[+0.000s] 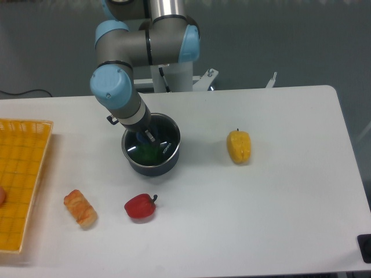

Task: Close the pot lid
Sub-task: 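Hold the gripper on the lid resting atop the saucepan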

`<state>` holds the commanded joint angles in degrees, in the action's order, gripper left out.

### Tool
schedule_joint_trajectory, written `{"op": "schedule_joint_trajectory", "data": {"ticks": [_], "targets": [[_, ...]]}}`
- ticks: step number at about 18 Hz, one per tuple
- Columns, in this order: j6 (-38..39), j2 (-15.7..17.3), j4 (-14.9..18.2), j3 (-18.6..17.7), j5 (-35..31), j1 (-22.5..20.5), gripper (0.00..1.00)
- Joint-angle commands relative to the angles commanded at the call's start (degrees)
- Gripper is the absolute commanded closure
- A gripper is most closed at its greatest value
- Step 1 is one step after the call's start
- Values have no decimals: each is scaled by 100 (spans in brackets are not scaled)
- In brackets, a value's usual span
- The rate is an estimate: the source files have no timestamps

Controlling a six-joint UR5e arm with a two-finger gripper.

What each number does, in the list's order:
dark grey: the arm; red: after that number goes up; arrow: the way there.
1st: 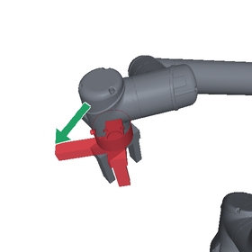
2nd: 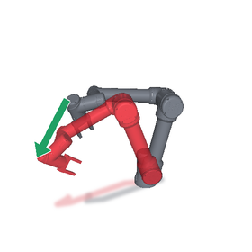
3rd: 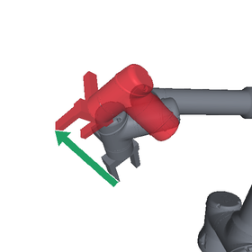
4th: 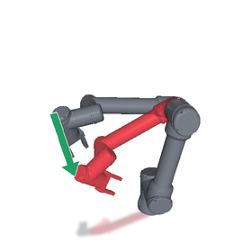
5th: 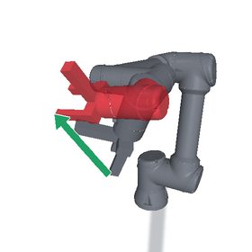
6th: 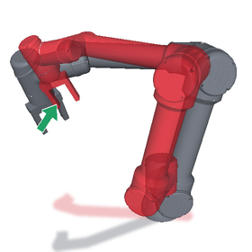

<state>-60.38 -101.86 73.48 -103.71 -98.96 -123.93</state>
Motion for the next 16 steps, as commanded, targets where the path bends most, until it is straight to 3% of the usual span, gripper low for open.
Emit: {"op": "schedule_joint_trajectory", "data": {"ticks": [13,14,16], "targets": [[0,-26,-9,-35,-97,18,38],[0,-26,-9,-35,-97,18,28],[17,-26,-9,-35,-105,18,27]]}}
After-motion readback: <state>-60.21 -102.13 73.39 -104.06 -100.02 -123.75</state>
